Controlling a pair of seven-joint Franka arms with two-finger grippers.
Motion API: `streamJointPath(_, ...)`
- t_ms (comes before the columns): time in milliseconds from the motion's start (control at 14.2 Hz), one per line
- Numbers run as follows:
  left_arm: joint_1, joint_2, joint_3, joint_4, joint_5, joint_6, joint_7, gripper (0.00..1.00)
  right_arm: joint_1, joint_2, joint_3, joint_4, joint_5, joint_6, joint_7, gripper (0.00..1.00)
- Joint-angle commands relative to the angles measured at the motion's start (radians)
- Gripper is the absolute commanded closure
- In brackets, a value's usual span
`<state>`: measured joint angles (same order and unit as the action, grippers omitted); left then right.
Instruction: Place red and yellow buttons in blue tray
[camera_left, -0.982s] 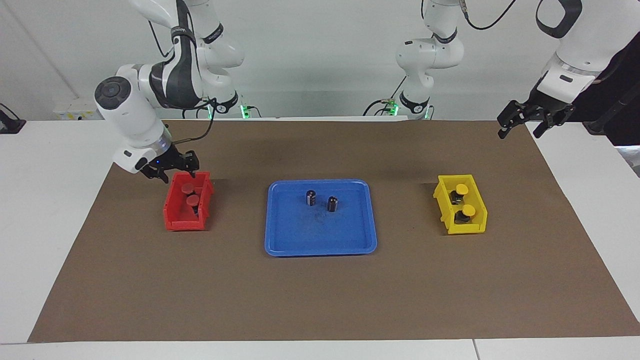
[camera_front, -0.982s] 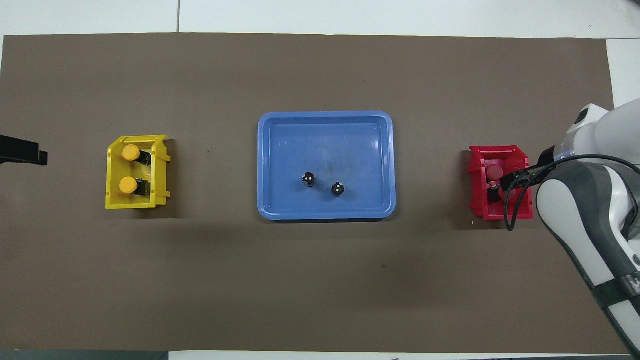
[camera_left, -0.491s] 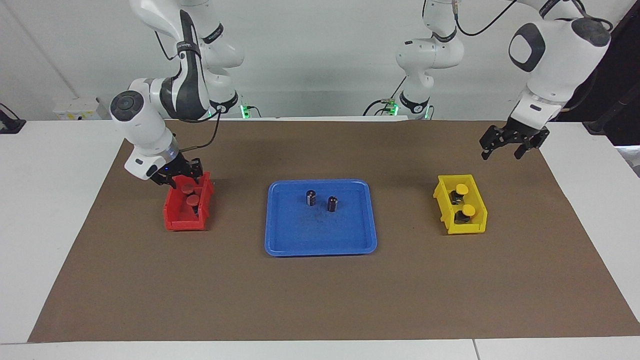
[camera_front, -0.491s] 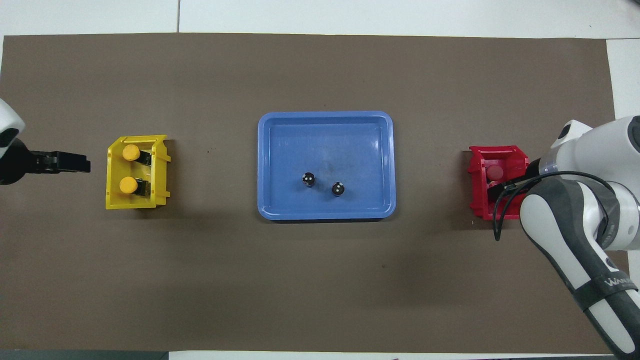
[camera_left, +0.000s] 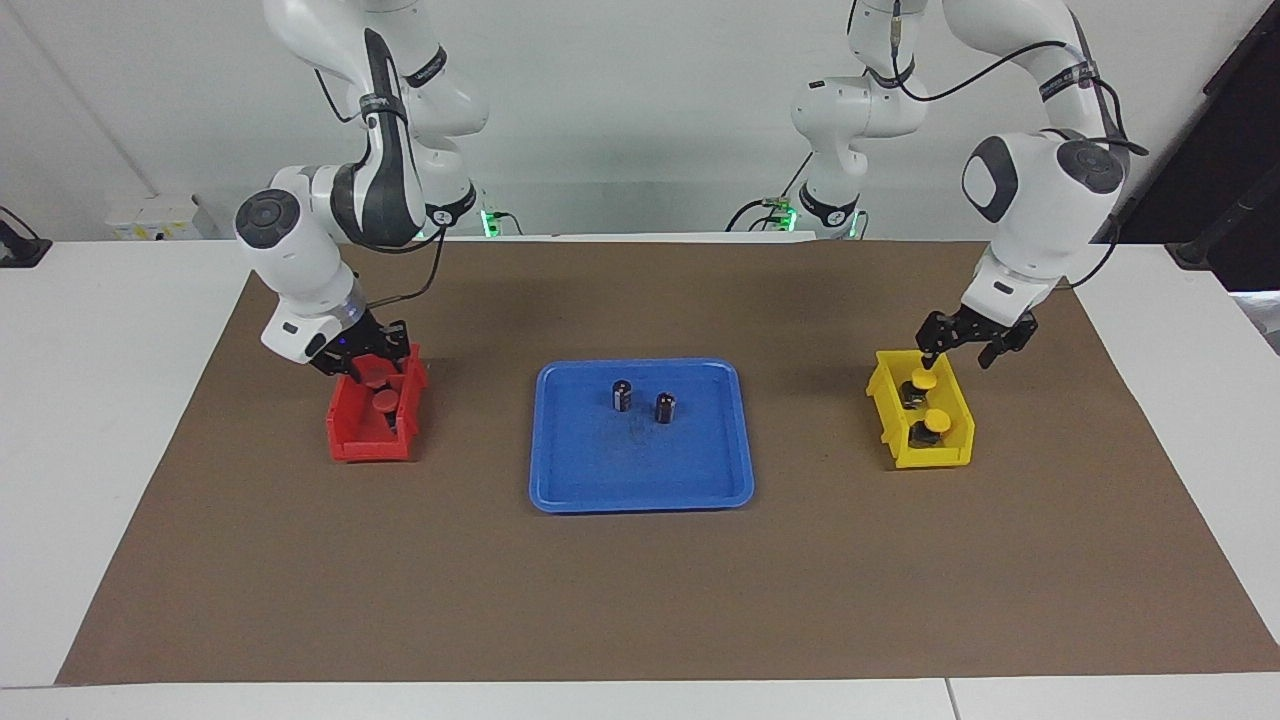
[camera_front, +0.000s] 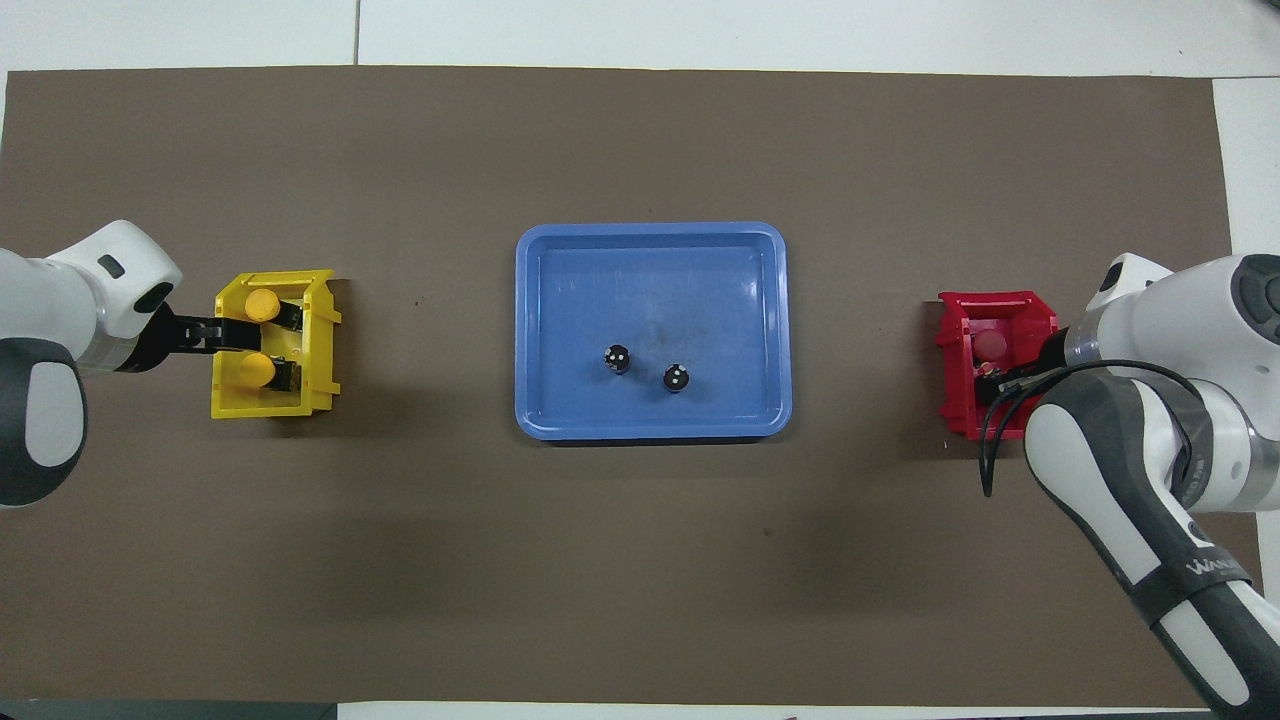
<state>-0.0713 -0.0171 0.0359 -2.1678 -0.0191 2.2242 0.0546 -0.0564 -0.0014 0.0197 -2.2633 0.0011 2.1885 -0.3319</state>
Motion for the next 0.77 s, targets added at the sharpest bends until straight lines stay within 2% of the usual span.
streamJointPath(0, -0.025, 0.025, 0.007, -0.03, 0.016, 0.066, -0.057, 0.25, -0.011, -0.014, 0.003, -0.032, 0.005, 0.025, -0.044, 0.35)
streamJointPath(211, -0.035, 0.016, 0.007, -0.069, 0.016, 0.063, -0.062, 0.3, -0.01, -0.014, 0.003, -0.032, 0.005, 0.028, -0.045, 0.35)
streamJointPath(351, -0.035, 0.012, 0.007, -0.078, 0.016, 0.054, -0.062, 0.3, -0.013, -0.014, 0.003, -0.032, 0.005, 0.027, -0.068, 0.43)
streamJointPath(491, -0.032, -0.004, 0.007, -0.11, 0.016, 0.054, -0.058, 0.31, -0.019, -0.014, 0.002, -0.032, 0.005, 0.019, -0.09, 0.54)
streamJointPath(702, -0.022, -0.006, 0.007, -0.122, 0.016, 0.066, -0.055, 0.34, -0.033, -0.015, 0.002, -0.032, 0.003, 0.01, -0.098, 0.84)
